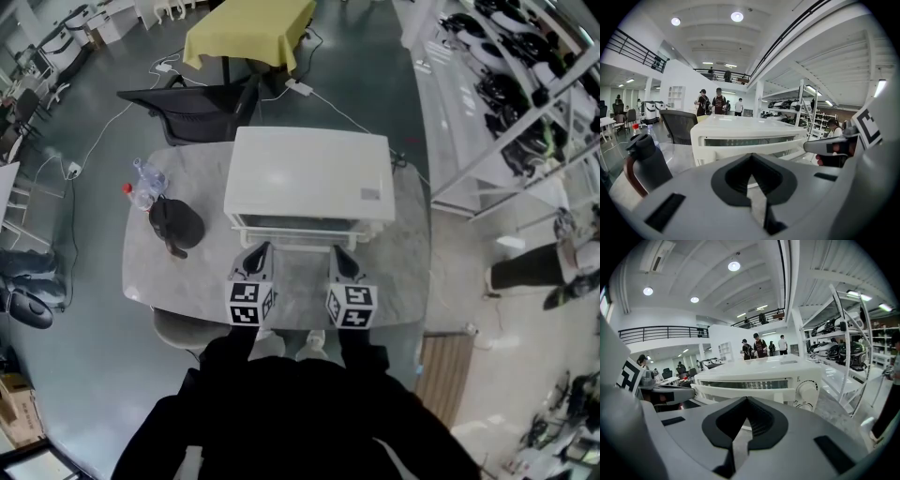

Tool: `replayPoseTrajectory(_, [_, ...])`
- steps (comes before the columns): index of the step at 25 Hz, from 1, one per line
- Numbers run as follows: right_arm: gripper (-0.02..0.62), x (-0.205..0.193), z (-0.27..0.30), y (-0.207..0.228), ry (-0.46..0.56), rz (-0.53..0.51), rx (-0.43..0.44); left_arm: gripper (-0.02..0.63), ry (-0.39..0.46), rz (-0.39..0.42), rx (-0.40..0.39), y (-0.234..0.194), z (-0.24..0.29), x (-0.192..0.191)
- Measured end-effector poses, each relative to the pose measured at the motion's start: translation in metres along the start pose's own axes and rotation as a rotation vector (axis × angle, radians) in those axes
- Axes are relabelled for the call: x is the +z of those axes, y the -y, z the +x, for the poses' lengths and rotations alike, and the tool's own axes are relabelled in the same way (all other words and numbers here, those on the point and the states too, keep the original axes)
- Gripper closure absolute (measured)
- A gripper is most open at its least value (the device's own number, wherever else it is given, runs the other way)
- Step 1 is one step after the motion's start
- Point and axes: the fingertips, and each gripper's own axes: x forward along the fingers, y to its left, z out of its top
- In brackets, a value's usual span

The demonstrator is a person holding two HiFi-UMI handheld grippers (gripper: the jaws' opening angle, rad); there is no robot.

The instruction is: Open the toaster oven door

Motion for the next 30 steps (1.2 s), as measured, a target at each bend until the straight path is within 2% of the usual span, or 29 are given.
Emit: replayPoseTrajectory(30, [0.592,-0.022,-0.018,-0.004,-0.074,0.024,0.001,0.603,-0.043,-0.023,-0.012,0.009,-0.016,-0.022])
